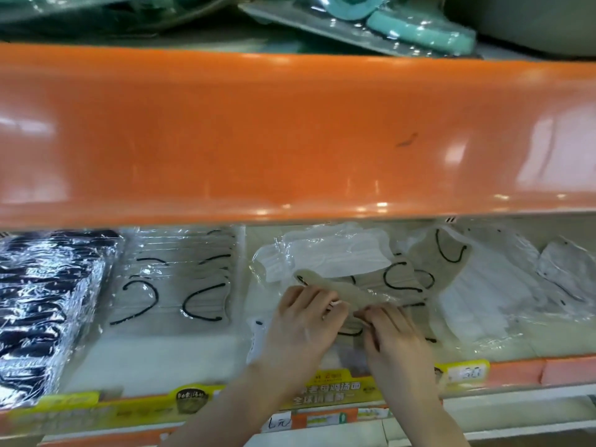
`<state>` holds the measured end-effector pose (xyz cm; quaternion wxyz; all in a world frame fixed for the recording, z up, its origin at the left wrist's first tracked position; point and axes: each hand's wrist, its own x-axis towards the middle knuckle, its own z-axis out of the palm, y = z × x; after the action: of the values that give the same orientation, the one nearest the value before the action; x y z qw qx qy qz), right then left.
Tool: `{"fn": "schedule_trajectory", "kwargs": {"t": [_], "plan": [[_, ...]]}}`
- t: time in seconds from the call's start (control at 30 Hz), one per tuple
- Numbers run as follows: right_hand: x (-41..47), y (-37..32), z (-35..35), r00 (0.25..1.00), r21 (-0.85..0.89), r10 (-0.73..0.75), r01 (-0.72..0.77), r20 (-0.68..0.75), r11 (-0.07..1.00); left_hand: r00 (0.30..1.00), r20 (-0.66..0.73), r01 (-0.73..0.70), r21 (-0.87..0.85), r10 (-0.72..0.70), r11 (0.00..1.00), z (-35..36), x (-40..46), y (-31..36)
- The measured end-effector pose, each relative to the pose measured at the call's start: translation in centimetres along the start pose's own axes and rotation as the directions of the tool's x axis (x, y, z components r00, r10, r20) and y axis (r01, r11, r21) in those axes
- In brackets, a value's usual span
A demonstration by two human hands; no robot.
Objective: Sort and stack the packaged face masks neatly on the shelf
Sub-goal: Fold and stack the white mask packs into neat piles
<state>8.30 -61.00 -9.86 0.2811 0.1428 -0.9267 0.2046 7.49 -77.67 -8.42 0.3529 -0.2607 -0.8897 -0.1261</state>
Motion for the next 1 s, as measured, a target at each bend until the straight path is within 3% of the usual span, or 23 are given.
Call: {"fn": "schedule_trajectory", "kwargs": {"t": [0.27,0.53,1.0], "plan": [[1.1,-5.5,3.6,0.986,0.130,-0.163,0.157,0.038,0.979,0.989,0.041,0.139,0.082,-0.143,0.987,-4.3,-3.5,-5.2],[3.1,-12.1,6.0,0.955,0.179,-0.285,0.267,0.080,0.947,0.968,-0.095,0.247,0.153,-0.234,0.957,-8.5,-7.1,-11.8],[1.0,-19.1,11.2,0.966,0.117,-0.237,0.225,0.102,0.967,0.946,0.044,0.308,0.185,-0.321,0.933,-8.7,-13.7,-15.4]]}}
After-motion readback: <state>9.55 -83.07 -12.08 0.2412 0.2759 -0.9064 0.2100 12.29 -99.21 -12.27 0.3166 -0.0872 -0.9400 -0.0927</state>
